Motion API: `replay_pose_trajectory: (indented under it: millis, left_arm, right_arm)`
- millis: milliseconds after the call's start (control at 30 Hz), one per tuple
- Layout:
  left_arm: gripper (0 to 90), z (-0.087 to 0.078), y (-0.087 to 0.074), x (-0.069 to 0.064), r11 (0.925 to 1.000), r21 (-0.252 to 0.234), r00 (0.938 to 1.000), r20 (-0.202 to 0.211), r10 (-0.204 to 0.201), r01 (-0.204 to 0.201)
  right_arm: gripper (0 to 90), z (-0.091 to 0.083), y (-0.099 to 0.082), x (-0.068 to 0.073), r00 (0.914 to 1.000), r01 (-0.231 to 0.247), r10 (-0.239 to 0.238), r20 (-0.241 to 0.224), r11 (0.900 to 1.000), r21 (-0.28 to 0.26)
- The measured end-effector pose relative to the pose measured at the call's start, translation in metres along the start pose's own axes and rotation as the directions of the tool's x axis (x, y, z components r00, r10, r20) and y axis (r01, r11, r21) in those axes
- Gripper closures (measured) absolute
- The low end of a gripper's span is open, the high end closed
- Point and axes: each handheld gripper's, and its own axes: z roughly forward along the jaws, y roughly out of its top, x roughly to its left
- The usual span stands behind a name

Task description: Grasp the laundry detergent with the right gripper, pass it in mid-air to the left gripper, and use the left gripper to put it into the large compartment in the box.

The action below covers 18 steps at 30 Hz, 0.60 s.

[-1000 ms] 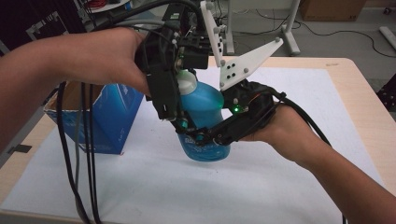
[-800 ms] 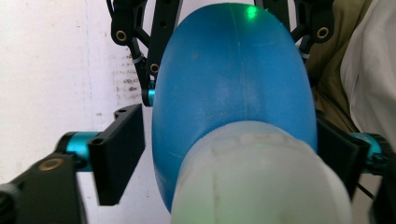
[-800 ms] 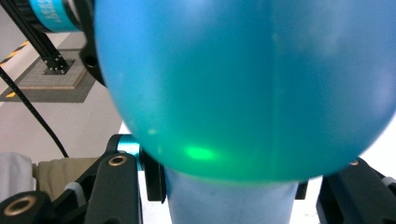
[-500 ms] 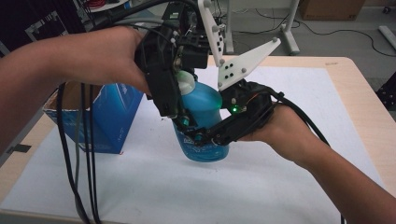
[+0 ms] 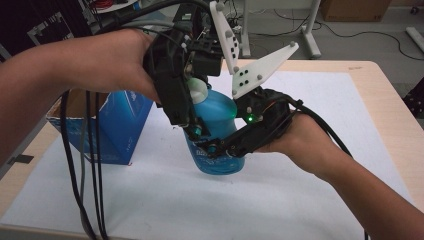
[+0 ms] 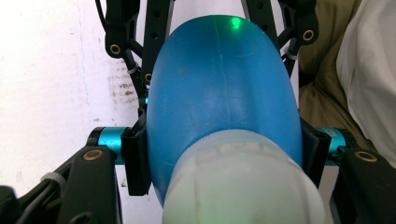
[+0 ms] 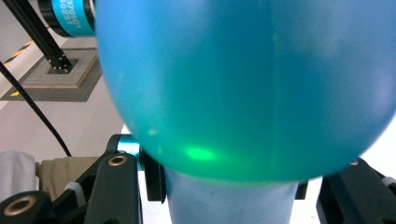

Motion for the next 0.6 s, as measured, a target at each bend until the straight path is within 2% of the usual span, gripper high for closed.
replay_pose_trajectory:
  millis: [233, 267, 333, 367, 400, 467, 500, 533, 600]
  left_arm:
    - [37.6, -0.006, 0.005, -0.002, 0.9996, 0.020, 0.9998, 0.002, -0.021, 0.021]
    - [37.7, -0.009, 0.005, -0.003, 0.9994, 0.027, 0.9998, 0.002, -0.022, 0.022]
    - [37.7, -0.012, 0.005, -0.003, 0.9990, 0.034, 0.9996, 0.002, -0.030, 0.030]
    - [37.7, -0.012, 0.005, -0.003, 0.9990, 0.034, 0.9996, 0.002, -0.030, 0.030]
    - [37.7, -0.018, 0.004, -0.003, 0.9984, 0.047, 0.9995, -0.005, -0.032, 0.032]
    - [37.7, -0.021, 0.003, -0.003, 0.9982, 0.048, 0.9993, -0.008, -0.036, 0.036]
    - [37.7, -0.024, 0.002, -0.004, 0.9981, 0.047, 0.9991, -0.014, -0.041, 0.041]
    - [37.7, -0.028, 0.001, -0.004, 0.9979, 0.044, 0.9988, -0.018, -0.046, 0.047]
    - [37.7, -0.035, -0.002, -0.004, 0.9973, 0.044, 0.9979, -0.031, -0.057, 0.058]
  right_arm:
    - [42.6, -0.001, 0.003, 0.001, 0.9999, -0.005, 0.005, -0.014, 1.0000, -0.003]
    - [35.3, -0.002, 0.004, 0.001, 0.9998, -0.009, 0.009, -0.017, 0.9999, -0.013]
    - [26.6, -0.008, 0.007, 0.002, 0.9999, -0.012, 0.012, 0.004, 0.9996, -0.027]
    - [26.6, -0.008, 0.007, 0.002, 0.9999, -0.012, 0.012, 0.004, 0.9996, -0.027]
    - [20.5, -0.014, 0.010, 0.002, 0.9995, -0.021, 0.022, 0.021, 0.9995, -0.023]
    - [19.4, -0.017, 0.010, 0.002, 0.9996, -0.014, 0.015, 0.023, 0.9997, -0.018]
    - [10.7, -0.021, 0.011, 0.003, 0.9990, -0.015, 0.015, 0.041, 0.9999, -0.009]
    - [10.4, -0.023, 0.011, 0.002, 0.9976, -0.024, 0.024, 0.064, 0.9997, 0.006]
    - [10.4, -0.029, 0.009, 0.000, 0.9965, -0.026, 0.023, 0.080, 0.9990, 0.036]
